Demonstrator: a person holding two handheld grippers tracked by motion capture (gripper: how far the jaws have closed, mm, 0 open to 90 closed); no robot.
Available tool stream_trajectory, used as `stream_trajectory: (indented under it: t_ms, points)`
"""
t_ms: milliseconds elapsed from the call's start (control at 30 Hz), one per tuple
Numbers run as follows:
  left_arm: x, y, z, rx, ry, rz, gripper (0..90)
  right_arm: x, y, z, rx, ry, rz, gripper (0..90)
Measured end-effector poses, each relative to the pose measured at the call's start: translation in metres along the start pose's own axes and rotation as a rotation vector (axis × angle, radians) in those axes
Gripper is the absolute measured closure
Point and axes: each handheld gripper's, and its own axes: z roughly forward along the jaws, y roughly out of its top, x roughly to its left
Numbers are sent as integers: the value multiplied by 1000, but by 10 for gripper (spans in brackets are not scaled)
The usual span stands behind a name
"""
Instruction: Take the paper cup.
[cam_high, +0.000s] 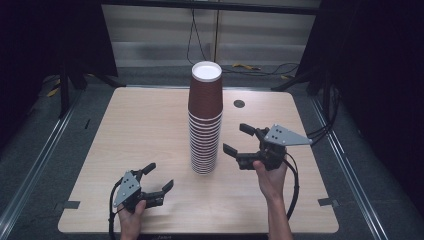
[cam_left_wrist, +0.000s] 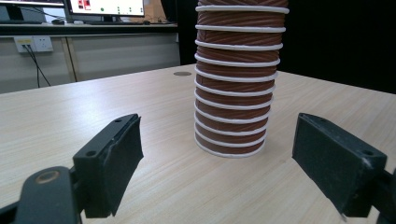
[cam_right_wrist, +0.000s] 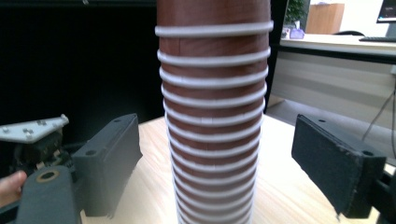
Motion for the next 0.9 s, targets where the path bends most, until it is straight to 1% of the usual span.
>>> stream_trajectory:
  t_ms: [33, 67, 167, 200, 267, 300, 333, 367, 400, 433, 467, 533, 567, 600, 633, 667, 767, 800, 867, 900]
  points:
    - [0, 0, 0, -1, 0, -4, 156, 0, 0, 0, 0, 0, 0, 152]
    - [0, 0, 0, 0, -1, 1, 157, -1, 6, 1, -4, 18, -5, 165]
    - [0, 0, 0, -1, -2, -2, 156, 0, 11, 2, -7, 14, -18, 171]
    - [0, 0, 0, 0, 0, 9, 157, 0, 13, 3, -8, 18, -21, 176]
    - [0, 0, 0, -2, -3, 1, 157, 0, 17, 3, -7, 1, -44, 191]
    - [0, 0, 0, -4, -4, 0, 156, 0, 19, 3, -1, 4, -57, 210]
    - [0, 0, 0, -1, -3, -2, 156, 0, 22, 4, 5, 11, -50, 185]
    - [0, 0, 0, 0, -1, -5, 156, -1, 24, 5, 7, 5, -53, 170]
    - [0, 0, 0, -2, 1, -6, 157, -1, 26, 5, 14, -7, -57, 184]
    - [0, 0, 0, -3, 1, -4, 156, -1, 29, 6, 18, -4, -60, 186]
    - [0, 0, 0, -3, 2, -3, 157, -2, 32, 7, 4, -2, -57, 184]
    - [0, 0, 0, -2, 0, -1, 157, -4, 41, 11, -10, 31, -44, 172]
    - [0, 0, 0, -2, 0, -1, 156, -4, 41, 11, -10, 31, -44, 172]
    - [0, 0, 0, 4, 1, 1, 157, -6, 47, 15, -9, 42, -39, 156]
    - [0, 0, 0, 4, 1, 1, 157, -6, 47, 15, -9, 42, -39, 156]
    - [0, 0, 0, 0, 4, -4, 157, -7, 52, 19, 3, 56, -37, 156]
    - [0, 0, 0, -1, 1, -4, 157, -6, 57, 23, 0, 44, -40, 166]
    - [0, 0, 0, -2, 0, -2, 157, -5, 61, 25, -6, 34, -37, 178]
    - [0, 0, 0, -2, 0, -1, 157, -5, 63, 25, -8, 40, -37, 182]
    - [0, 0, 0, -2, 0, -2, 156, -5, 66, 26, -6, 34, -40, 178]
